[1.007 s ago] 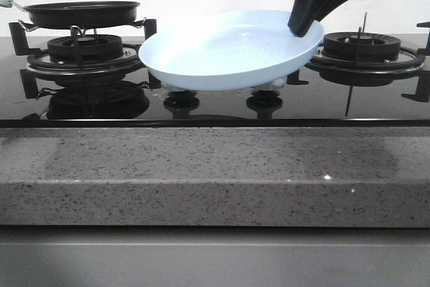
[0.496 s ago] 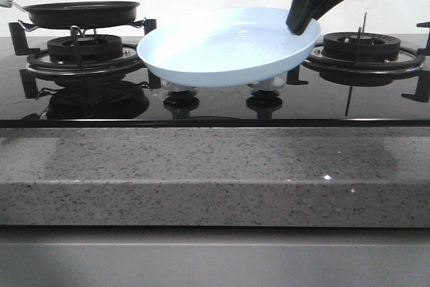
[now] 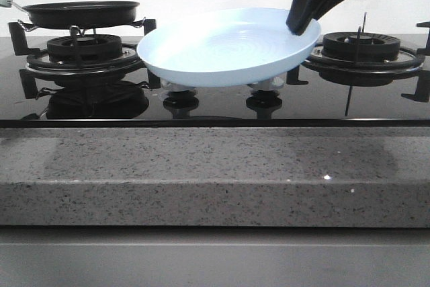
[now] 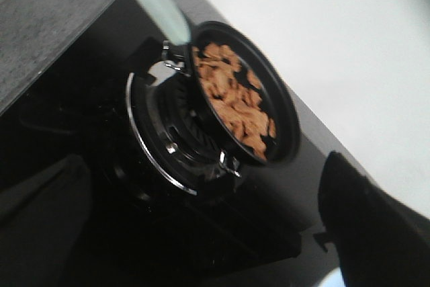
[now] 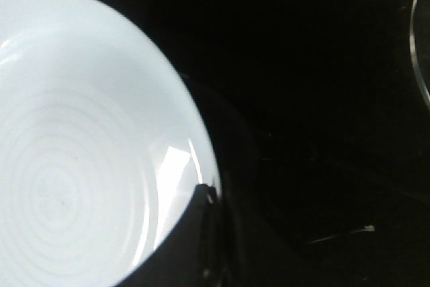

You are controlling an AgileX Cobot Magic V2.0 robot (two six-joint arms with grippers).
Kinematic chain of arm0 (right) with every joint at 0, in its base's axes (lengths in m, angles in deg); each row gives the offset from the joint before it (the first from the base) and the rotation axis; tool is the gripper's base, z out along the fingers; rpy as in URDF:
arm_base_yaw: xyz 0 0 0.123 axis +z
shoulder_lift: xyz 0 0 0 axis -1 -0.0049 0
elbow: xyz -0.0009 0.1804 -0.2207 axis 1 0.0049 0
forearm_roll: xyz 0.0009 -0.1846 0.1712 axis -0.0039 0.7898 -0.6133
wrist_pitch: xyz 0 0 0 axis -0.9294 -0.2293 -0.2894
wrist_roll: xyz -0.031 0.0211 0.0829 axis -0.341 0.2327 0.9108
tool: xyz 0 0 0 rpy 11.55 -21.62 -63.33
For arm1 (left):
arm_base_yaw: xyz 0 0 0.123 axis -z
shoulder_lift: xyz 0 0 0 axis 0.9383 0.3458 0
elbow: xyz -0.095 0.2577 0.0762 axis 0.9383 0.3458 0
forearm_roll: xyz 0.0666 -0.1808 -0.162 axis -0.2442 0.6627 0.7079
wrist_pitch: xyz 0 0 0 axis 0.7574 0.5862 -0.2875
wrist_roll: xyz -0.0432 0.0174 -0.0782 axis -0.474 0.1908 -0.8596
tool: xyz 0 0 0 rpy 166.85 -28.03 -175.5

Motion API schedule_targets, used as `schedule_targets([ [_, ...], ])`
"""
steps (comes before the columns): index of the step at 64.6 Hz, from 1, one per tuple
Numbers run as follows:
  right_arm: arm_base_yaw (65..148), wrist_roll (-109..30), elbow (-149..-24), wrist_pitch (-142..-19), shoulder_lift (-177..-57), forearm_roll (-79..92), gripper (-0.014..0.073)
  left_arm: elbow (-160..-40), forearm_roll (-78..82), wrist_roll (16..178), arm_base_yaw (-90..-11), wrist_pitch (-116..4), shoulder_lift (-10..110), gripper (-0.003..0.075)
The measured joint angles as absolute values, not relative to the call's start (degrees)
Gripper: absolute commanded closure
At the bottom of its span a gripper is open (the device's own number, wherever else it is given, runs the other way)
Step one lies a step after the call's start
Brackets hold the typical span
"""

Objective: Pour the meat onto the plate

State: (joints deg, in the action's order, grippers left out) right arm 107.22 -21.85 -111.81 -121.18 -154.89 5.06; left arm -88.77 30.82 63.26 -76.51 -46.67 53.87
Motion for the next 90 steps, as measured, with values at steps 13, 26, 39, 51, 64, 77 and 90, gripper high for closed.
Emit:
schedule_targets([
  [13,107.2,-21.8,-111.8,-121.2,-154.9,5.1,0.0654,-99.1,42.1,70.1,-85.2,-34.8,66.9,0.0050],
  [26,107.2,-21.8,-111.8,-121.2,-154.9,5.0,0.0654,-108.3,51.5,76.9,-89.0,-24.8,80.6,0.0050],
  [39,107.2,-21.8,-111.8,-121.2,-154.9,4.9,0.0654,-115.3,53.8,77.8,-89.1,-21.7,89.8,0.0049],
  [51,107.2,-21.8,-111.8,-121.2,-154.9,4.9,0.0654,-120.9,55.0,77.8,-89.1,-21.5,95.3,0.0050],
  [64,107.2,-21.8,-111.8,-121.2,-154.9,4.9,0.0654,-124.6,55.7,77.8,-88.2,-21.5,98.5,0.0050],
  [77,107.2,-21.8,-111.8,-121.2,-154.9,4.9,0.0654,-125.3,55.7,77.8,-86.7,-21.0,99.9,0.0181],
  [90,107.2,-21.8,-111.8,-121.2,-154.9,4.9,0.0654,-125.3,55.7,77.8,-86.6,-20.4,100.0,0.0444],
])
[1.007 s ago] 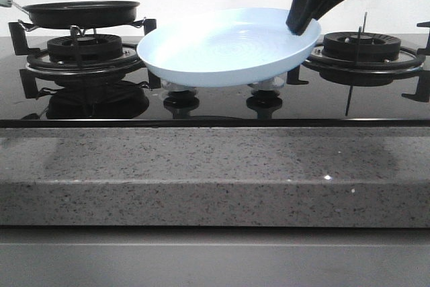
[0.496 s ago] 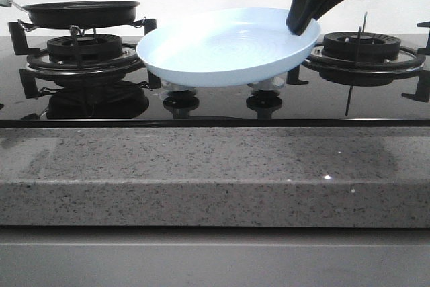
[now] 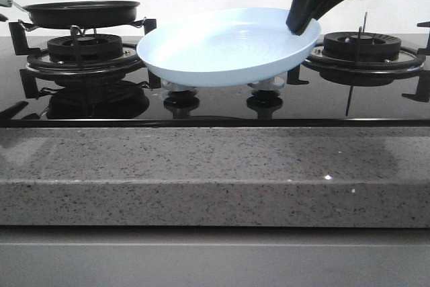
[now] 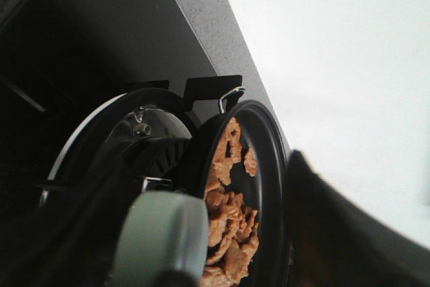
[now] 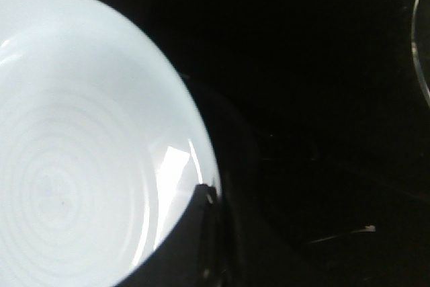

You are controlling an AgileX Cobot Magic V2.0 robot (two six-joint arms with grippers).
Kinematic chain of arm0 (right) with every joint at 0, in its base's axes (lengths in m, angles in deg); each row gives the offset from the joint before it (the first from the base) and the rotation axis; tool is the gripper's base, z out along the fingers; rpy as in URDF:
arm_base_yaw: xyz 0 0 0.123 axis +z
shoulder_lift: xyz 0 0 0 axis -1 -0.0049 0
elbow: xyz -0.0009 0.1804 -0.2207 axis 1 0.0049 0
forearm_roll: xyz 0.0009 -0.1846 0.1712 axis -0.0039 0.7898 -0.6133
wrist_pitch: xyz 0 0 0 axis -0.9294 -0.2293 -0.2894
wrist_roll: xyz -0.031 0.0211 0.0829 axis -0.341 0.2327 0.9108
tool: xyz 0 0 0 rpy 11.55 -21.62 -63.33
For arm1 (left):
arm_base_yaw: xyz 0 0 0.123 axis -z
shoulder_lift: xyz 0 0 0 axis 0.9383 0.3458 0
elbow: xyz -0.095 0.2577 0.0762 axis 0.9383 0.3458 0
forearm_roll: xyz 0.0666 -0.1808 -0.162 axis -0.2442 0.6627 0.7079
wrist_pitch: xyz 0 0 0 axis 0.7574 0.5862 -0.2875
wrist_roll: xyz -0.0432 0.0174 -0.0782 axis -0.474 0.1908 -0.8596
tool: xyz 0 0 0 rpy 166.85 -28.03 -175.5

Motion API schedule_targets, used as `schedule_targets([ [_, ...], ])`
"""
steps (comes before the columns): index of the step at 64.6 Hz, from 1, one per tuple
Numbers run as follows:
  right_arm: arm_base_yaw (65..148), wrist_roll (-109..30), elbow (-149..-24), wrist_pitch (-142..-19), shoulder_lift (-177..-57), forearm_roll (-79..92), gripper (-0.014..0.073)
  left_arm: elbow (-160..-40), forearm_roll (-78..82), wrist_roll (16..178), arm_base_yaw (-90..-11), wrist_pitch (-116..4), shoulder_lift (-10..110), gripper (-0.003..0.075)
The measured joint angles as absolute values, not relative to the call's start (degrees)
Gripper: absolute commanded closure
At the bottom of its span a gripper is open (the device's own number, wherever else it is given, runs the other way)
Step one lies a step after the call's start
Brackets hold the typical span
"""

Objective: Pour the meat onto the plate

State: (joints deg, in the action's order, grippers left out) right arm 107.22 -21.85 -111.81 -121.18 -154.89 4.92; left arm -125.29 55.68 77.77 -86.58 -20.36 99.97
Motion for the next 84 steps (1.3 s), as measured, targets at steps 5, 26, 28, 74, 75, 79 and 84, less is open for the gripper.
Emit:
schedule_targets([
  [5,107.2,-21.8,-111.8,-121.2,-154.9,4.9,0.0654,-125.3,55.7,77.8,-86.6,-20.0,100.0,0.0527],
  [26,107.2,-21.8,-111.8,-121.2,-154.9,4.9,0.0654,-125.3,55.8,77.8,-86.6,-18.9,100.0,0.0724],
  [28,107.2,-21.8,-111.8,-121.2,-154.9,4.9,0.0654,-125.4,55.8,77.8,-86.6,-18.4,100.0,0.0741],
  [74,107.2,-21.8,-111.8,-121.2,-154.9,4.9,0.0654,-125.6,59.4,86.7,-83.5,-10.5,89.1,0.0741],
  [75,107.2,-21.8,-111.8,-121.2,-154.9,4.9,0.0654,-125.6,59.2,86.9,-83.1,-10.5,88.8,0.0741],
  [79,107.2,-21.8,-111.8,-121.2,-154.9,4.9,0.0654,-125.6,58.7,87.8,-81.0,-10.5,87.6,0.0741],
  [84,107.2,-21.8,-111.8,-121.2,-154.9,4.9,0.0654,-125.6,57.9,88.6,-78.5,-10.7,86.3,0.0741],
])
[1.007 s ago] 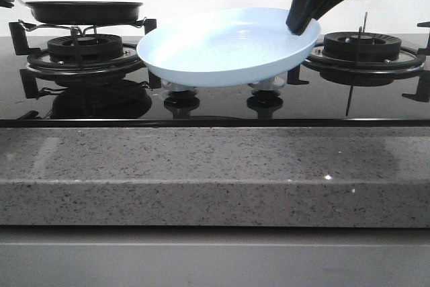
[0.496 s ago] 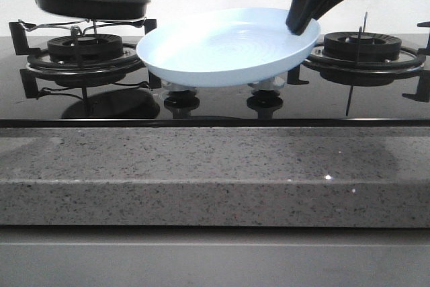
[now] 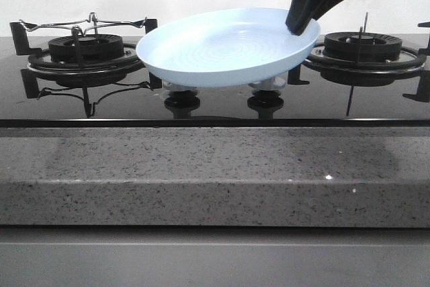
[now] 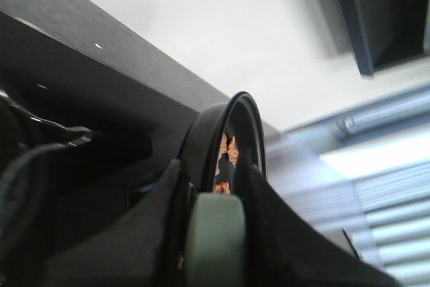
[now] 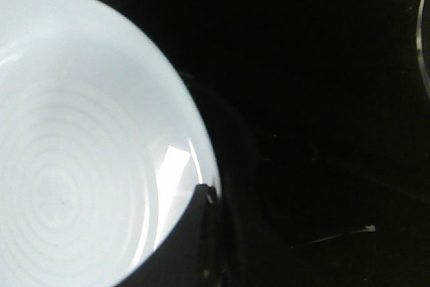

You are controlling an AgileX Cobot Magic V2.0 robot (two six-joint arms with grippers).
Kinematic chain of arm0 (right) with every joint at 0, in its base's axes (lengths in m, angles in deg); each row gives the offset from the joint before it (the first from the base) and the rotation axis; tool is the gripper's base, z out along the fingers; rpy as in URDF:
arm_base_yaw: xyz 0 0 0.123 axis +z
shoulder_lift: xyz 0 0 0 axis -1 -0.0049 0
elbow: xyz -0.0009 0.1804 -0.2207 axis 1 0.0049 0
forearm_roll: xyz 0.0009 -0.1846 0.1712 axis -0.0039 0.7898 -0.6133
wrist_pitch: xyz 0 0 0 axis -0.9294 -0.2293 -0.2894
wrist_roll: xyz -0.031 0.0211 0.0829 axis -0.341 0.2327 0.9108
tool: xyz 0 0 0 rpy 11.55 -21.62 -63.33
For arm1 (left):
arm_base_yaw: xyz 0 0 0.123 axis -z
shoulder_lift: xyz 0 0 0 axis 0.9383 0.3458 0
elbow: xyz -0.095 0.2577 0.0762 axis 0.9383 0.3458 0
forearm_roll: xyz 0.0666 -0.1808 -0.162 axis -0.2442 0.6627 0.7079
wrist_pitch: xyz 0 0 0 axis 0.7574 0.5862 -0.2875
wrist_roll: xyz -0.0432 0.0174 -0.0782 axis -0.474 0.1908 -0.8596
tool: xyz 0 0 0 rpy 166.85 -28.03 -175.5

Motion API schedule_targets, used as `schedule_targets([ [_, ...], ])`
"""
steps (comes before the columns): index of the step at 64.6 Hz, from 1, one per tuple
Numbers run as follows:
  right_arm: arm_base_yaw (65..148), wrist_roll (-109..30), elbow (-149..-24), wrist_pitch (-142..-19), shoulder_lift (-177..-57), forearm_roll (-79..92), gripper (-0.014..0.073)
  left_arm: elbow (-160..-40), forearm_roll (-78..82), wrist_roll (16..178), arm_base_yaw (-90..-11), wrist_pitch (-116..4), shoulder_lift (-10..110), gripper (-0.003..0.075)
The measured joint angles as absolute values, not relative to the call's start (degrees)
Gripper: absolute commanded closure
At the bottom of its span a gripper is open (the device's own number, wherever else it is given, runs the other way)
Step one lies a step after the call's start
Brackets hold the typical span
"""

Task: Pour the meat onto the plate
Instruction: 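Grasp the pale green pan handle with the left gripper and lift the pan, then tilt the pan over the held plate with the left gripper, pouring meat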

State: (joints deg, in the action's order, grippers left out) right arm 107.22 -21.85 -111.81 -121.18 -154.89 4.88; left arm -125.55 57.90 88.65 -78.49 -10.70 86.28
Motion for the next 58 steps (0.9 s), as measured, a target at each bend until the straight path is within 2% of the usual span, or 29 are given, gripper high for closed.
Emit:
schedule_targets([
  [33,107.2,-21.8,-111.8,-121.2,-154.9,4.9,0.0654,-125.6,38.2,94.3,-63.5,-22.5,79.1,0.0741],
  [58,107.2,-21.8,-111.8,-121.2,-154.9,4.9,0.0654,-125.6,18.3,94.6,-48.9,-32.5,70.0,0.0741],
])
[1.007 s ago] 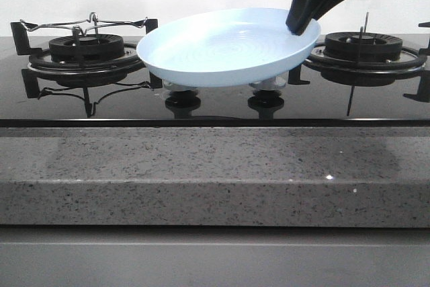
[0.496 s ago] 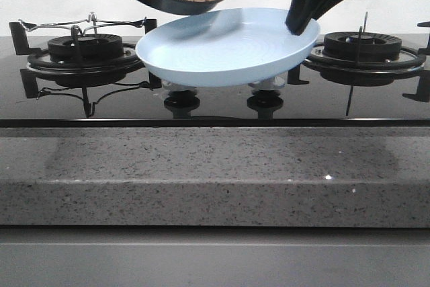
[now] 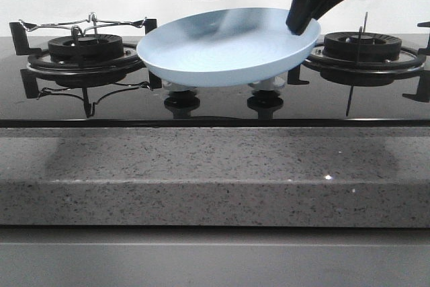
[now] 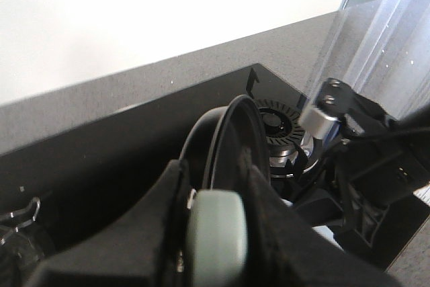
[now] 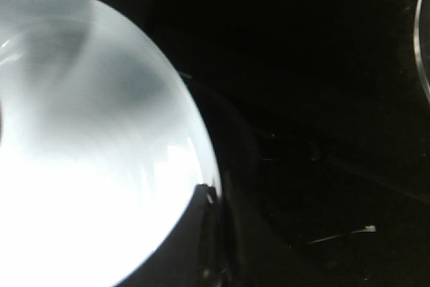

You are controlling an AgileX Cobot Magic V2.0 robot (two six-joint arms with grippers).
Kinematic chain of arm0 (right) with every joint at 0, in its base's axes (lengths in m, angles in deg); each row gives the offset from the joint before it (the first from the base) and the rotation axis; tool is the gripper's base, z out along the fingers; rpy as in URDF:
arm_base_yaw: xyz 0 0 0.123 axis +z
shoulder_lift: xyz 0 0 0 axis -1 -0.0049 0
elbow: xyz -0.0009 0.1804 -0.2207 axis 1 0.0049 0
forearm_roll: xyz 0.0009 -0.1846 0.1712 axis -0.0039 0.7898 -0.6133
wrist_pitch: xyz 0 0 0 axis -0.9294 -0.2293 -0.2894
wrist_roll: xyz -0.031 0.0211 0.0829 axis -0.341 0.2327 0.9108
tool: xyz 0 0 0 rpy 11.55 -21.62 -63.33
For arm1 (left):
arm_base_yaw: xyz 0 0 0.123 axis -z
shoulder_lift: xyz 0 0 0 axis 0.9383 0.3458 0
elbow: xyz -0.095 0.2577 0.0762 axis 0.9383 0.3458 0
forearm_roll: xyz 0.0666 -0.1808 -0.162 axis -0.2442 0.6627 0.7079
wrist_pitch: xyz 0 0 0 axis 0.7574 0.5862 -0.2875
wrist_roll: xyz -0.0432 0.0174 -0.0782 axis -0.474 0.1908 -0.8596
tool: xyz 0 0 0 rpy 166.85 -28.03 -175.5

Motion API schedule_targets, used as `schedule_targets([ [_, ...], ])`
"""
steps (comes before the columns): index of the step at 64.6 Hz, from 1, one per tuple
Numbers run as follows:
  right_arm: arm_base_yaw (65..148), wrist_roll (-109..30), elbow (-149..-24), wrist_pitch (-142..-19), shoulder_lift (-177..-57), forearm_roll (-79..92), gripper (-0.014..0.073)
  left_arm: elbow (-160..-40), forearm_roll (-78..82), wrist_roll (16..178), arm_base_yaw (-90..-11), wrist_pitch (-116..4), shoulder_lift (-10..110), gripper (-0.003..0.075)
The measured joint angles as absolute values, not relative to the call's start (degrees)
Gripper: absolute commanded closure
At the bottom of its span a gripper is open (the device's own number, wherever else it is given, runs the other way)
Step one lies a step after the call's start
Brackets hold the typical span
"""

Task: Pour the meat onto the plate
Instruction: 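Tilt the pan over the held plate with the left gripper, pouring meat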

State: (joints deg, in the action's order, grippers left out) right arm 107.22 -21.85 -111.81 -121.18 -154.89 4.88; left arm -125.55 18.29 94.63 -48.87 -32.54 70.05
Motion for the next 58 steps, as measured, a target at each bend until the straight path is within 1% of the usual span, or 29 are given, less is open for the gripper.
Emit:
schedule_targets([
  [29,107.2,-21.8,-111.8,-121.2,-154.9,4.9,0.0654,-125.6,0.0,94.6,-39.5,-37.4,69.6,0.0741],
  [48,107.2,-21.8,-111.8,-121.2,-154.9,4.9,0.0654,-125.6,-14.0,94.6,-33.6,-37.7,69.6,0.0741],
  [58,107.2,-21.8,-111.8,-121.2,-154.9,4.9,0.0654,-125.6,-18.2,92.9,-31.1,-37.7,69.6,0.0741],
])
